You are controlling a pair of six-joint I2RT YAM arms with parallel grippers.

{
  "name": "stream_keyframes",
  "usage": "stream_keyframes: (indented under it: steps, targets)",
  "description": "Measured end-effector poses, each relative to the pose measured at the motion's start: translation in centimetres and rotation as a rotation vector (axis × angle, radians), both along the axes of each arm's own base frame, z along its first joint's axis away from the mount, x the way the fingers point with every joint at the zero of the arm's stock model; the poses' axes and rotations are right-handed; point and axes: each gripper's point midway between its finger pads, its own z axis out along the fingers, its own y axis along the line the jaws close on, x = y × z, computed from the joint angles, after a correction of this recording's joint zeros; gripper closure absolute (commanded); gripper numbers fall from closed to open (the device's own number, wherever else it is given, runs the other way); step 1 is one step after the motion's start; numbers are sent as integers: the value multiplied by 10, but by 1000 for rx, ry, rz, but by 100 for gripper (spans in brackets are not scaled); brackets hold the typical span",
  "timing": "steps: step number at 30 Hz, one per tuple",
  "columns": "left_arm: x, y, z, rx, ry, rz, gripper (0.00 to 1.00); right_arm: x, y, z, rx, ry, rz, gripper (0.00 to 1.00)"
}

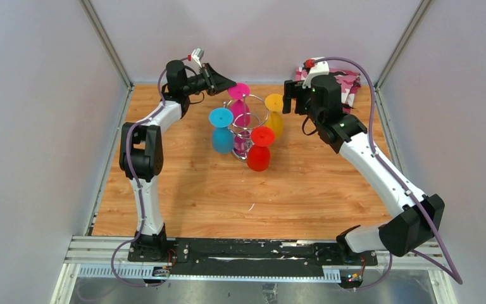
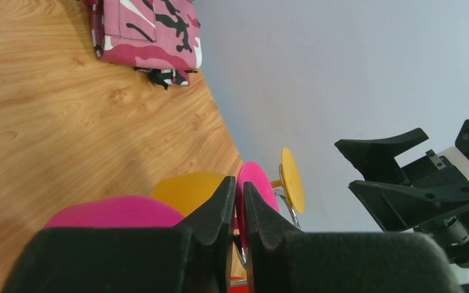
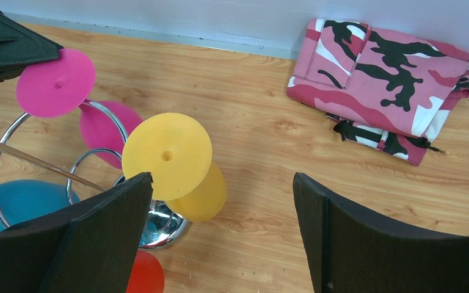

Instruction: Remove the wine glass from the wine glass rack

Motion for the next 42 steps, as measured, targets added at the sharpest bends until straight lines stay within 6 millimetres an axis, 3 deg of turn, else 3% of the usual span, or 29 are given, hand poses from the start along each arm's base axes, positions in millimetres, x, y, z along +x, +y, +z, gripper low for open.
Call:
stream_keyframes:
  steps: [8, 22, 27, 30, 33, 42]
  targets:
    - [2, 3, -2, -2, 1, 6, 100, 1, 0, 0, 9, -2, 4, 11]
    - [4, 13, 2, -16, 21, 4, 100, 1, 4, -1, 25, -2, 20, 12]
    - [7, 19, 8, -19, 5, 11, 88, 0, 5, -1, 29, -1, 26, 12]
    - [7, 22, 2, -15, 15, 14, 100, 0, 5, -1, 29, 0, 27, 12]
    - [5, 22, -4, -15, 29, 11, 100, 0, 6, -1, 31, 0, 30, 12]
    - [7, 23, 4, -30, 34, 14, 100, 0, 7, -1, 42, 4, 36, 12]
